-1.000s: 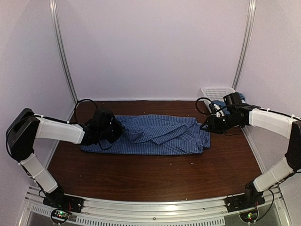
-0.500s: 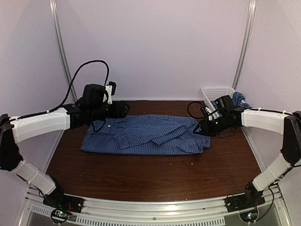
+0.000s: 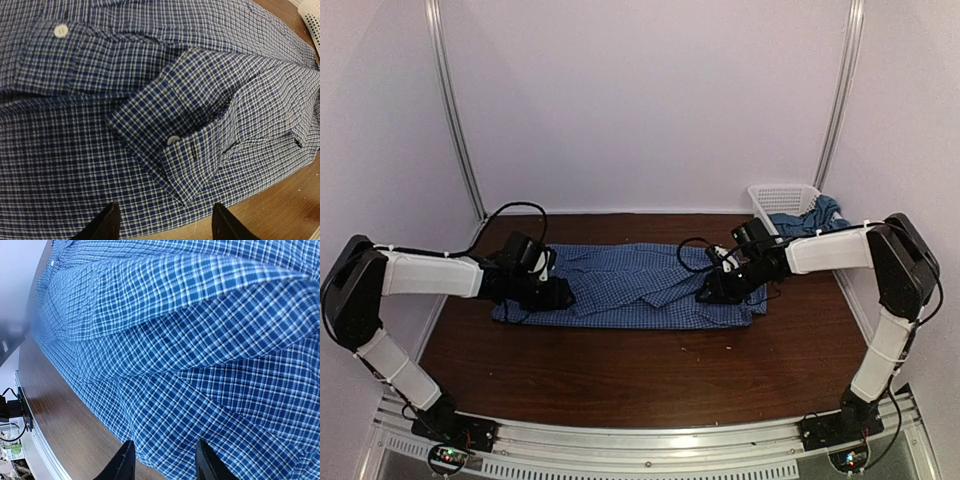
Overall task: Fold and stack the mixed laundry pile
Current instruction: Adjust the rectangle-folded shirt at the center of the board.
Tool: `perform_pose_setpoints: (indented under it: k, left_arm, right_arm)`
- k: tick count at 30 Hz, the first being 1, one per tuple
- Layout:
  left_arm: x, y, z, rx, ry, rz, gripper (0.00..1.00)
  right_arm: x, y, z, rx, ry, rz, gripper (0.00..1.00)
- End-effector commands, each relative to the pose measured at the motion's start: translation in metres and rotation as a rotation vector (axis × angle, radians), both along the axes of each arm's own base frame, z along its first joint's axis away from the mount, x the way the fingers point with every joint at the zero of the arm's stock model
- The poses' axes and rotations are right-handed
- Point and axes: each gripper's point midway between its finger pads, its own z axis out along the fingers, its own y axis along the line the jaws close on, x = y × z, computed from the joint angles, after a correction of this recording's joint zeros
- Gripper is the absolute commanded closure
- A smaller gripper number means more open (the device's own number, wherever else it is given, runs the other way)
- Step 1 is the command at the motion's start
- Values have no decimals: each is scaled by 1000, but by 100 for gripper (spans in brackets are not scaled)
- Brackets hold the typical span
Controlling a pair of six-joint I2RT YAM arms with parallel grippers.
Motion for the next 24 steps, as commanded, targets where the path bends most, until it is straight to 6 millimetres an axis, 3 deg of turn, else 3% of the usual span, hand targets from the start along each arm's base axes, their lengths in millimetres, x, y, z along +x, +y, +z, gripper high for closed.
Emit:
perform_pose_setpoints:
  k: [1, 6, 16, 24]
  left_arm:
    - [6, -24, 5, -198, 29, 57, 39]
    - [13, -22, -6, -199, 73, 131, 39]
    - [22, -17, -28, -202, 123, 252, 45]
    - [36, -34, -24, -261, 116, 220, 67]
  right_arm:
    - [12, 8, -4, -6, -34, -13, 59]
    - [11, 4, -15, -27, -21, -25, 61]
    - [10, 0, -14, -51, -31, -30, 61]
    - [7, -4, -27, -77, -7, -30, 62]
